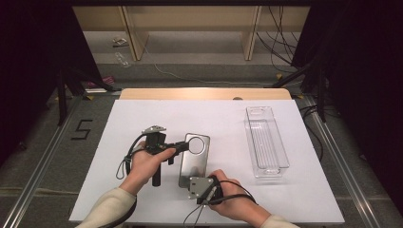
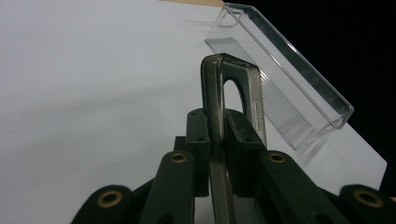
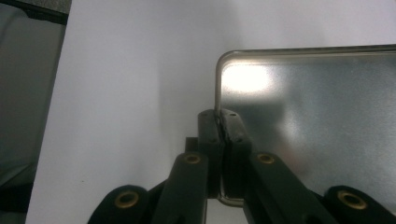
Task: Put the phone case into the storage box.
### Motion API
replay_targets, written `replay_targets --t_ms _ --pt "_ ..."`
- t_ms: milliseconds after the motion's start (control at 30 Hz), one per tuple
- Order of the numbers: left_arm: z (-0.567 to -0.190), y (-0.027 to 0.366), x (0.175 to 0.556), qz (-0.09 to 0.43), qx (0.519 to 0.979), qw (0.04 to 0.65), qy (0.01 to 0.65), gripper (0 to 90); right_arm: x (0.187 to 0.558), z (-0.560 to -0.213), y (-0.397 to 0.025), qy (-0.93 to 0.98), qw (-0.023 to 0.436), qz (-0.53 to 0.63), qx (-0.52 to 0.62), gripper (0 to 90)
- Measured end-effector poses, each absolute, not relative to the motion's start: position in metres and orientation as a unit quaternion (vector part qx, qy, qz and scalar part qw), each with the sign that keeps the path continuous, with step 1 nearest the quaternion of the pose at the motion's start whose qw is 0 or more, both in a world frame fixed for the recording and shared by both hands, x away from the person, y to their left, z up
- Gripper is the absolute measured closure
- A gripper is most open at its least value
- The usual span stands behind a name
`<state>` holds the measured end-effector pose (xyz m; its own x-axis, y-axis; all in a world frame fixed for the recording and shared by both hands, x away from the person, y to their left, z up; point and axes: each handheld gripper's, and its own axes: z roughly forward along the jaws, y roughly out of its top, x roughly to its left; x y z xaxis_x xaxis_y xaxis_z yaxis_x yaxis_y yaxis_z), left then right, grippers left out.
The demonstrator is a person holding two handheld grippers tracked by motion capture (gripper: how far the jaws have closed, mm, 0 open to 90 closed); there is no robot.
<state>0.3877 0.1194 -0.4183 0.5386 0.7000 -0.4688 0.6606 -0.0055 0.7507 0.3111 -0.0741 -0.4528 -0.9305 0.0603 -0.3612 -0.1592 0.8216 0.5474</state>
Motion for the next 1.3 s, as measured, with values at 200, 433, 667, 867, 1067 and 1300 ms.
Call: replay_targets --t_ms 200,433,667,867,1067,1300 --pt "-0.413 0.117 0.383 0.056 0.719 0.524 0.453 81.5 0.311 -0.453 -0.074 0.931 0.194 0.310 -0.015 77.7" --pt "-0.411 0.122 0.381 0.078 0.720 0.529 0.442 81.5 0.314 -0.449 -0.077 0.906 0.206 0.368 0.044 45.0" --pt "-0.409 0.126 0.378 0.102 0.714 0.539 0.434 81.4 0.318 -0.445 -0.083 0.878 0.212 0.421 0.084 30.6" --pt "-0.409 0.128 0.377 0.120 0.714 0.543 0.427 81.3 0.323 -0.441 -0.089 0.859 0.213 0.455 0.103 23.7" --pt "-0.408 0.131 0.376 0.129 0.711 0.547 0.423 81.3 0.325 -0.439 -0.093 0.842 0.200 0.482 0.137 21.2" --pt "-0.407 0.132 0.374 0.142 0.709 0.552 0.415 81.3 0.327 -0.435 -0.097 0.832 0.198 0.494 0.155 18.9"
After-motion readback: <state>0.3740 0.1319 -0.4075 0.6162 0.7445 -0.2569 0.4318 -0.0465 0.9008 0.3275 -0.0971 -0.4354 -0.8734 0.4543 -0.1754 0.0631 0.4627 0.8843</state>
